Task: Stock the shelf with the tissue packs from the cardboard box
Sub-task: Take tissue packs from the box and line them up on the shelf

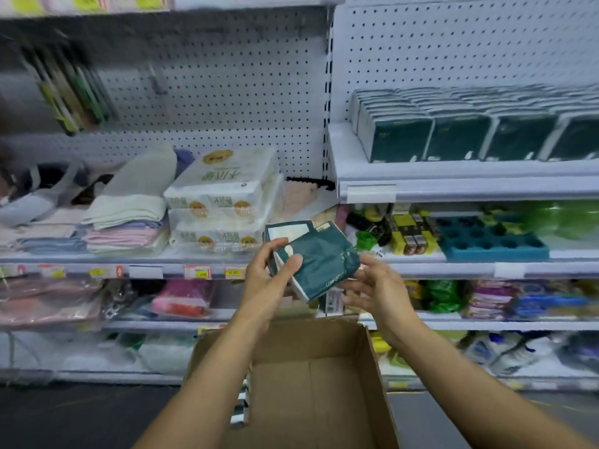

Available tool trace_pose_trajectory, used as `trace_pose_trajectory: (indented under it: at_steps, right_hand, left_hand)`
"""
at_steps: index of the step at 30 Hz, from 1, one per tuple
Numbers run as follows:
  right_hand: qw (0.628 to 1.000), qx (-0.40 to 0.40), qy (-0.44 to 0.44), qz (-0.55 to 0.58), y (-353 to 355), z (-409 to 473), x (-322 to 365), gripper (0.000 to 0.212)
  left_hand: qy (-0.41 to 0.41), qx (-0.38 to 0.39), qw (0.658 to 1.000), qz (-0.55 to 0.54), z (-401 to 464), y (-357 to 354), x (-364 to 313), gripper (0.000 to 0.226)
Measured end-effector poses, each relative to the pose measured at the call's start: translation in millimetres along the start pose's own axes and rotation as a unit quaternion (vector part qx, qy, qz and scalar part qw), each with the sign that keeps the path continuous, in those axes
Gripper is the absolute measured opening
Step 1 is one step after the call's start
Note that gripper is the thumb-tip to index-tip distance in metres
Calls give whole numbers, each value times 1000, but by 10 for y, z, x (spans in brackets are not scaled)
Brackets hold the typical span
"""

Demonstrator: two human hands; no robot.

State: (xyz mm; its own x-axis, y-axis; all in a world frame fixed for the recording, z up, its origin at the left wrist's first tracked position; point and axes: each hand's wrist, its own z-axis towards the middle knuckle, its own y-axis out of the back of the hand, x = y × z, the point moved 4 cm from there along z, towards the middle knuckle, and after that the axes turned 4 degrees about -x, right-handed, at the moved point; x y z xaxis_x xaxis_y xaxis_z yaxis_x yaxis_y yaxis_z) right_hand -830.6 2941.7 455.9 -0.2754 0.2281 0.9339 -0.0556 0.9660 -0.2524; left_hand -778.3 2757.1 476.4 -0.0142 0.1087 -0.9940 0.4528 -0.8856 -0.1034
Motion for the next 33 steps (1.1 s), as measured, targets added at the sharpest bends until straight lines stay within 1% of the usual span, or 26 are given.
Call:
trace_pose_trajectory:
  at_steps: [1,3,5,7,10,12,14,16,18,19,20,21,22,23,25,26,28,29,31,33]
  right_hand:
    - [1000,0,-1,10,28,24,88,28]
    - [999,3,34,21,105,56,307,28]
    - [998,10,68,8,206,97,522,26]
    - [997,8,81,-2,298,165,684,24]
    - [996,0,62,57,402,307,845,29]
    - [993,21,33,115,400,366,924,32]
    - [994,61,9,93,338,358,1009,30]
    - [995,86,12,43,265,358,1131,29]
    - [996,68,45,42,278,435,1359,27]
    - [995,48,68,48,312,477,1510,25]
    - [994,22,101,38,368,525,1689,25]
    - [989,-10,151,1,440,573,1888,26]
    - [975,-44,209,-58,515,624,2084,28]
    - [951,-72,270,-130,574,659,2272,29]
    - [879,-91,369,-287,625,759,2561,26]
    - [833,-92,401,-370,622,826,2657,23]
    - [731,-73,429,-525,559,991,2737,27]
    - [692,-51,425,-582,510,1077,2730,32]
    - [633,-12,408,-658,414,1239,2646,40]
    - [591,11,410,-694,344,1395,2548,42]
  left_hand:
    - [-15,8,1000,0,23,-92,-70,29]
    - [-42,27,999,10,86,-252,-175,30]
    - [-58,38,997,20,146,-395,-265,30]
    - [-68,48,996,8,185,-538,-338,29]
    - [-74,50,996,-7,253,-755,-418,27]
    - [-93,37,995,-18,295,-908,-484,28]
    - [-119,29,992,-9,343,-1067,-547,30]
    - [-133,27,991,-4,394,-1208,-621,28]
    - [-136,12,991,-4,458,-1310,-722,22]
    - [-146,-7,989,7,495,-1327,-781,25]
    - [-157,-26,987,19,524,-1332,-846,29]
    - [-171,-43,984,32,560,-1324,-905,27]
    - [-183,-52,980,47,595,-1311,-958,22]
    - [-191,-58,978,65,628,-1300,-993,19]
    - [-186,-60,977,86,703,-1284,-1007,25]
    - [-177,-60,978,88,729,-1288,-1015,28]
    - [-160,-58,982,82,764,-1296,-1028,33]
    - [-157,-58,983,76,778,-1297,-1032,35]
    - [-154,-50,984,68,777,-1298,-1044,42]
    - [-155,-36,985,67,766,-1288,-1044,54]
